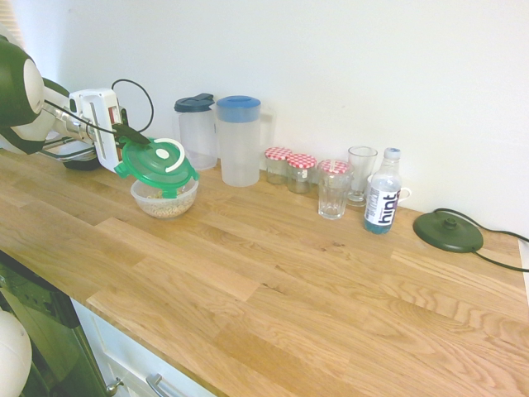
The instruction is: Cover the lid of food container
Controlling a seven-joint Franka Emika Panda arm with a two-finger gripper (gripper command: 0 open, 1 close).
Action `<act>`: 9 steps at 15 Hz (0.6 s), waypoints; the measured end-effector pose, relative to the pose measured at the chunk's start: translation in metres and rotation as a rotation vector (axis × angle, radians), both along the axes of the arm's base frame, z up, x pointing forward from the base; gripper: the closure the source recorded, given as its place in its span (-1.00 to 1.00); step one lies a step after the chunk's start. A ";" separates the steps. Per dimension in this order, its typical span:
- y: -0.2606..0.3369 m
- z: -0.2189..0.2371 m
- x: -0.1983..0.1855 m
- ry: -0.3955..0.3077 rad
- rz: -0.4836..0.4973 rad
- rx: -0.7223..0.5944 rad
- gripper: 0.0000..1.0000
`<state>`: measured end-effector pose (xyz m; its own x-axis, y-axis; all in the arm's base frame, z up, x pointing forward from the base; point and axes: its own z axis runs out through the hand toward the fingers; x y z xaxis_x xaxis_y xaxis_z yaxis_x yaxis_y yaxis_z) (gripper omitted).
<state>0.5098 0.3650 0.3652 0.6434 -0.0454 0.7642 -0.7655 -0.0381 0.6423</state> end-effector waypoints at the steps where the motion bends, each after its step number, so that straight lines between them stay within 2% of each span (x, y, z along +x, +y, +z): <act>1: 0.003 -0.001 0.000 0.002 0.003 0.001 1.00; 9: 0.001 -0.008 0.015 -0.009 0.005 -0.029 1.00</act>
